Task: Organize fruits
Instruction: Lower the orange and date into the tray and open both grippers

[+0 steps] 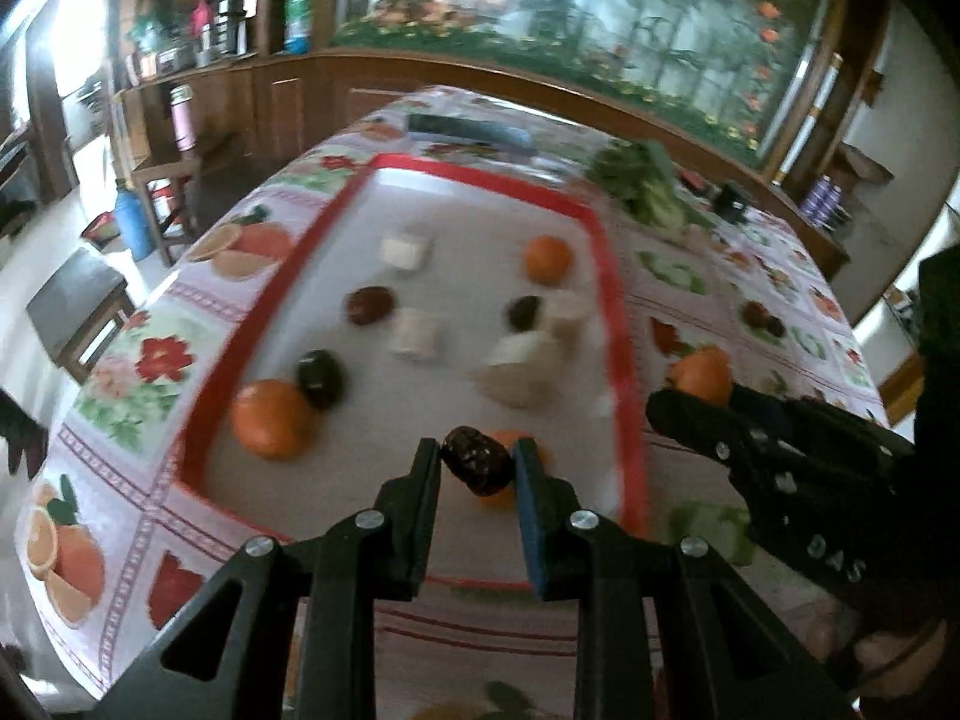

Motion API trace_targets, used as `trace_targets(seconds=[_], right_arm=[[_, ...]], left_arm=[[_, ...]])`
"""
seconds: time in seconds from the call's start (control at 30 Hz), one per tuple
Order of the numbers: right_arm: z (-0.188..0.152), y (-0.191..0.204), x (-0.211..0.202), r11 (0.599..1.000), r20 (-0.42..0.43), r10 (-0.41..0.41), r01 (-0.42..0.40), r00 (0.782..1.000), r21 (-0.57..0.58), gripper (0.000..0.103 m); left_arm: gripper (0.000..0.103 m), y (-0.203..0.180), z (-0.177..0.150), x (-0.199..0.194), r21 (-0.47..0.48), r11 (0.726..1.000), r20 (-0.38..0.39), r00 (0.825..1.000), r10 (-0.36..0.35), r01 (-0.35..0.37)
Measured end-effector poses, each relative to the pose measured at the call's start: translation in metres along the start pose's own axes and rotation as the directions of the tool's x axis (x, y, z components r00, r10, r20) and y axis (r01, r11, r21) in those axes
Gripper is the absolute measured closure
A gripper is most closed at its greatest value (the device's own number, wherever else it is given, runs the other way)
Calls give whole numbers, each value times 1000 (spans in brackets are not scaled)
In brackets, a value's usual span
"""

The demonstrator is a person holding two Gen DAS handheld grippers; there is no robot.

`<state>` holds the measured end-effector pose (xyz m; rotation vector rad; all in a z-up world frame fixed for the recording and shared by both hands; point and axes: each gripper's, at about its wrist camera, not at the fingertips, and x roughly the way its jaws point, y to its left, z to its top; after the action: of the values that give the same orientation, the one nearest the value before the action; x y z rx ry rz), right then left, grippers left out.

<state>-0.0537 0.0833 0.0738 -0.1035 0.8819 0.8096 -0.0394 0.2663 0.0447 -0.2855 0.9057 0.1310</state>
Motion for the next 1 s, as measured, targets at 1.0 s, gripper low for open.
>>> trace_targets(seconds=[1.0], right_arm=[[-1, 17, 35, 1000, -74, 3, -4, 997, -20, 68]], left_arm=[[54, 20, 0, 34, -29, 997, -66, 996, 67, -69]])
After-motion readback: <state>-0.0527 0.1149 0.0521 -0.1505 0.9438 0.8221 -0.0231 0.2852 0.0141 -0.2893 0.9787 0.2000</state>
